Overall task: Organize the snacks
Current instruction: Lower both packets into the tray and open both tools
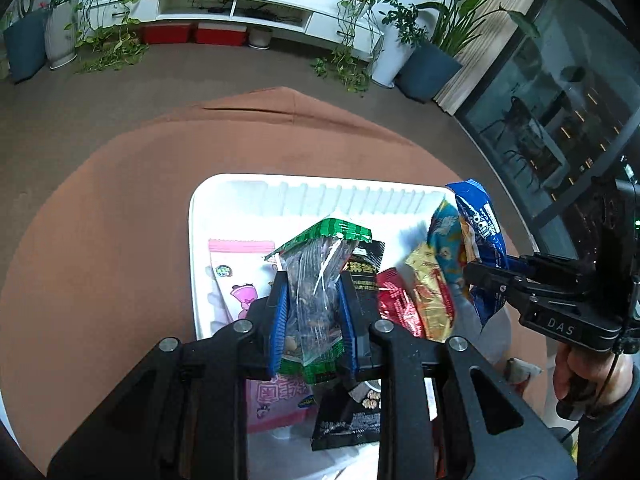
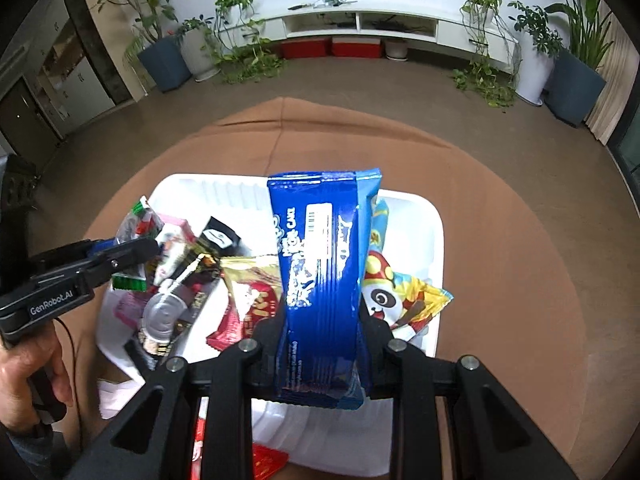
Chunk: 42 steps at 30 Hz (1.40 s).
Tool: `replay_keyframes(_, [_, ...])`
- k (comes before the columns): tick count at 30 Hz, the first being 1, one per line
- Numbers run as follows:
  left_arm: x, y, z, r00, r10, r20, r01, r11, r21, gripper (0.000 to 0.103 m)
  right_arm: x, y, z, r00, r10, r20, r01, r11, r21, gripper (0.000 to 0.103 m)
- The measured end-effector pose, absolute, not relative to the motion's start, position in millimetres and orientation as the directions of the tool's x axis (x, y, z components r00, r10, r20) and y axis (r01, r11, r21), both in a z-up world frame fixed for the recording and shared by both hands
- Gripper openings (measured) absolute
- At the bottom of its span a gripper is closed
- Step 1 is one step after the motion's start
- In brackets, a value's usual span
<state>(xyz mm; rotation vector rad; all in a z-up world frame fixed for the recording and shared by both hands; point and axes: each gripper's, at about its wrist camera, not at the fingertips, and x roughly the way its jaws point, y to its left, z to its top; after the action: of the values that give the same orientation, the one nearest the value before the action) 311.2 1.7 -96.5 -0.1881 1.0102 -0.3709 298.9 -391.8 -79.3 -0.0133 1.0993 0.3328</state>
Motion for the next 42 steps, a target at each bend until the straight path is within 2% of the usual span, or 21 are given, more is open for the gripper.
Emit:
replay_keyframes(6, [327.4, -18.2, -113.8, 0.473, -0.37, -0.8, 0.228, 0.928, -0.295, 0.023, 301.4, -383.8, -87.4, 0.401, 0.242, -0.883, -0.287, 0.949, 0.13, 0.029])
replay_keyframes(13, [328.7, -26.0, -107.3, 0.474, -0.354, -0.806, 0.226, 0.934, -0.278, 0.025, 303.5, -375.4, -91.9, 0.386, 0.23, -0.893, -0.298, 0.948, 0.115, 0.03])
replay_keyframes(16, [328.9, -27.4, -109.5, 0.474, -0.347, -0.809, 0.222, 0.936, -0.271, 0.033, 302.6, -374.5, -91.4, 0.385, 0.226, -0.895, -0.296, 0.948, 0.112, 0.03])
replay_keyframes(18, [324.6, -26.2, -108.6, 0.472, -0.348, -0.81, 0.225, 0.936, -0.271, 0.053, 303.2, -373.1, -91.3, 0.384, 0.224, -0.896, -0.298, 0.948, 0.11, 0.03])
replay_keyframes(21, [323.7, -28.0, -108.0, 0.474, -0.355, -0.806, 0.23, 0.933, -0.276, 0.057, 302.4, -373.1, -91.4, 0.383, 0.224, -0.896, -0.297, 0.949, 0.11, 0.032])
replay_keyframes(28, [320.4, -31.9, -99.3, 0.487, -0.358, -0.796, 0.248, 0.931, -0.267, 0.064, 299.2, -376.6, -87.8, 0.394, 0.224, -0.891, -0.288, 0.951, 0.112, 0.049])
replay_keyframes(30, [316.7, -30.6, -93.8, 0.499, -0.358, -0.789, 0.248, 0.932, -0.266, 0.07, 297.8, -379.3, -85.9, 0.398, 0.229, -0.888, -0.283, 0.952, 0.119, 0.055])
replay_keyframes(34, [307.1, -30.4, -79.9, 0.53, -0.341, -0.776, 0.257, 0.937, -0.237, 0.088, 294.8, -387.8, -77.1, 0.417, 0.241, -0.876, -0.259, 0.956, 0.14, 0.066])
replay_keyframes(35, [303.9, -30.4, -76.2, 0.54, -0.334, -0.772, 0.26, 0.939, -0.224, 0.096, 293.2, -390.9, -73.2, 0.43, 0.246, -0.869, -0.25, 0.957, 0.148, 0.069])
replay_keyframes(36, [300.9, -30.5, -72.1, 0.548, -0.326, -0.77, 0.26, 0.942, -0.214, 0.1, 291.8, -393.8, -69.4, 0.441, 0.251, -0.862, -0.241, 0.958, 0.155, 0.07])
replay_keyframes(42, [280.9, -24.3, -55.1, 0.588, -0.281, -0.759, 0.256, 0.954, -0.154, 0.103, 279.4, -410.5, -43.5, 0.492, 0.294, -0.82, -0.213, 0.953, 0.214, 0.08])
